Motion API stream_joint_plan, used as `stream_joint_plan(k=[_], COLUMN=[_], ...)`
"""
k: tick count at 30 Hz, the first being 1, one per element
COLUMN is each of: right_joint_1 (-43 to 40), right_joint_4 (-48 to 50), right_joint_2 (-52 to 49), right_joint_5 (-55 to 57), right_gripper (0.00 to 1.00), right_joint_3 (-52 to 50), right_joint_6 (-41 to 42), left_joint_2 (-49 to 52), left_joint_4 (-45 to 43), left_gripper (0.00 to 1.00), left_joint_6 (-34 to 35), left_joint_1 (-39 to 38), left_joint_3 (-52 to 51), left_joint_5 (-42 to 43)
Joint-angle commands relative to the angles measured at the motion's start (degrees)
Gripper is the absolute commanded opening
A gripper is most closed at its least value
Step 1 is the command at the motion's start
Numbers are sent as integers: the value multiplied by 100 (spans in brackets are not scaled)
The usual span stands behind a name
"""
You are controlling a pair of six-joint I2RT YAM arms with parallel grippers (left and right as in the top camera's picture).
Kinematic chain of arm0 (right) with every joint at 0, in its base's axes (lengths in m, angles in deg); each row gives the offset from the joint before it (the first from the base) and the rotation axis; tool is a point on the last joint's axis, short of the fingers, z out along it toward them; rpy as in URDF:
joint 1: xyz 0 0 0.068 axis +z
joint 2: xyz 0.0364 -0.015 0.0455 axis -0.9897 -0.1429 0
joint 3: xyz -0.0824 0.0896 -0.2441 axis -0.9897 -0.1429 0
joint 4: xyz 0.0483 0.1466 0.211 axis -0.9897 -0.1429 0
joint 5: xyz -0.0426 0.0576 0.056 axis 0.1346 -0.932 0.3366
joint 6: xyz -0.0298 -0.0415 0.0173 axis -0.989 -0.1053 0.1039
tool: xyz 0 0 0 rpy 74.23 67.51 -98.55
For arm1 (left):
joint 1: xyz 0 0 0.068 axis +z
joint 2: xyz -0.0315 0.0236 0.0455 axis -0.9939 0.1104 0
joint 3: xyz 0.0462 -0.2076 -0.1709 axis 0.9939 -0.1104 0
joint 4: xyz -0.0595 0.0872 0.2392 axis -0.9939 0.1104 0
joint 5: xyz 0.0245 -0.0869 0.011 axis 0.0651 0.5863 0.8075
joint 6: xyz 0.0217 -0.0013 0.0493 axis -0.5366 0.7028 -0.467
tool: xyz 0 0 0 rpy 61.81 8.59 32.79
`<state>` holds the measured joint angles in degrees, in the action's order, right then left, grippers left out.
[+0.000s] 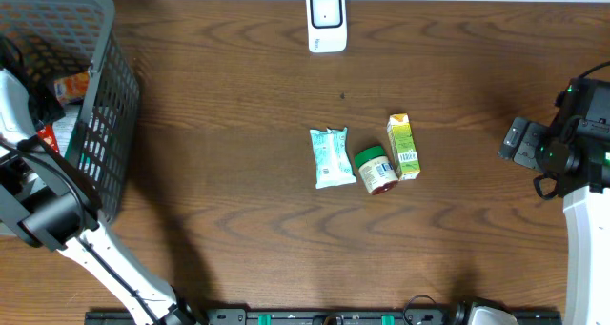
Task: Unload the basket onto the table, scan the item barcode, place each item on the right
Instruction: 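Grasp the red Nestlé wrapper in the basket with the left gripper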
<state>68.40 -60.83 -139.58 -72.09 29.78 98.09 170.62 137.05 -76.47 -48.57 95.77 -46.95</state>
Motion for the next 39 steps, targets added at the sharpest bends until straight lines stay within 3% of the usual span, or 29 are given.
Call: stream_joint_plan(k=[1, 5, 13, 14, 17, 21, 26, 36, 39], right_joint_1=[-24, -24, -24, -24, -24, -24, -24, -24, -24], right_joint_4=[-9, -7, -9, -9, -9, -7, -9, -9, -9], right_joint_2=[31, 31, 31, 31, 31, 31, 31, 31, 31], right_joint_5=[37, 37, 37, 37, 37, 37, 37, 37, 37], right_gripper=[99, 99, 99, 99, 99, 99, 99, 99, 99], right_joint_3=[37, 37, 37, 37, 37, 37, 37, 37, 37], right_joint_6=[-44, -44, -44, -44, -44, -44, -44, -44, -44], left_joint_2=[232, 407, 605, 623, 603, 380, -284, -2240, -2951], left_joint_4=[-50, -116, -284, -278, -247, -262, -286, -131, 94], left_gripper=[54, 55, 53, 49, 19, 14, 8, 7, 8], left_joint_6=[-203, -243, -238, -236, -181, 7, 393, 1707, 1803], left_joint_1=[94, 144, 149, 149, 149, 149, 149, 142, 142], left_joint_3=[31, 7, -232, -232, -229, -146, -63, -63, -66], left_joint_5=[317, 713, 723, 734, 743, 741, 741, 767, 1670])
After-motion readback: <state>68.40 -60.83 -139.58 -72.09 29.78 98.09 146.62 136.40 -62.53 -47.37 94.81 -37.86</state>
